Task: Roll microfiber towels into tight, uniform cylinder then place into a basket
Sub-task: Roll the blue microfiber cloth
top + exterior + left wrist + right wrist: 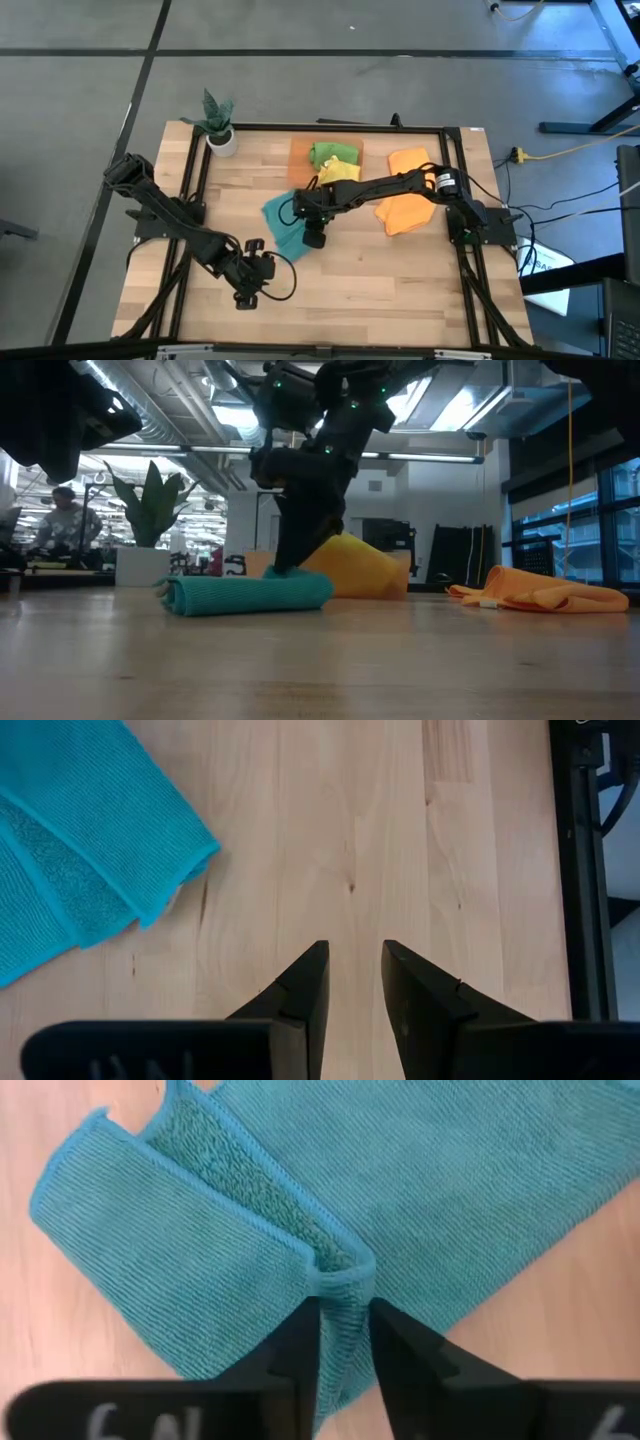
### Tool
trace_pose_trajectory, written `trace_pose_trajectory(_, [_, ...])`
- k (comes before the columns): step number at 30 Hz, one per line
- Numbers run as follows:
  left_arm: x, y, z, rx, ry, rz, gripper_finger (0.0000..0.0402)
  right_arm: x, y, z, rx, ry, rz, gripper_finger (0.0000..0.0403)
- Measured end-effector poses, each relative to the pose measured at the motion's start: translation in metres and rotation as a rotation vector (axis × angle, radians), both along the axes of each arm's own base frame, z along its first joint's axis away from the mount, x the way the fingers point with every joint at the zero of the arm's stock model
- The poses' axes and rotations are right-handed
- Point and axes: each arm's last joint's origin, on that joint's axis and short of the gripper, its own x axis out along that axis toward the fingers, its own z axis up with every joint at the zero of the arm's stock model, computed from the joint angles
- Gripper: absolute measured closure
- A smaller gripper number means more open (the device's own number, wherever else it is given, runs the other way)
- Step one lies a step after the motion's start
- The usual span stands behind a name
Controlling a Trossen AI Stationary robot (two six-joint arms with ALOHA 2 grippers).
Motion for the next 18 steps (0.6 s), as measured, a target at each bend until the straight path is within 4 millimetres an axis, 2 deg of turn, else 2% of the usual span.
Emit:
trace_pose_trajectory(7, [0.000,0.000,0.000,0.000,0.000,0.000,0.0315,0.003,-0.003,0.007,-0.010,-0.020,0.014,0.0246])
trace_pose_trajectory(10, [0.000,0.000,0.000,0.000,0.000,0.000,0.0315,0.006,-0.009,0.018,-0.015,-0.019,0.011,0.0233])
trace_pose_trajectory(13, [0.000,0.000,0.000,0.000,0.000,0.000,0.0315,0.002,-0.009,0.023,-0.045,0.034,0.093,0.0229])
trace_pose_trajectory(18, [0.000,0.000,0.000,0.000,0.001,0.000,0.0315,-0.005,0.021,0.024,-0.095,0.076,0.384,0.0229])
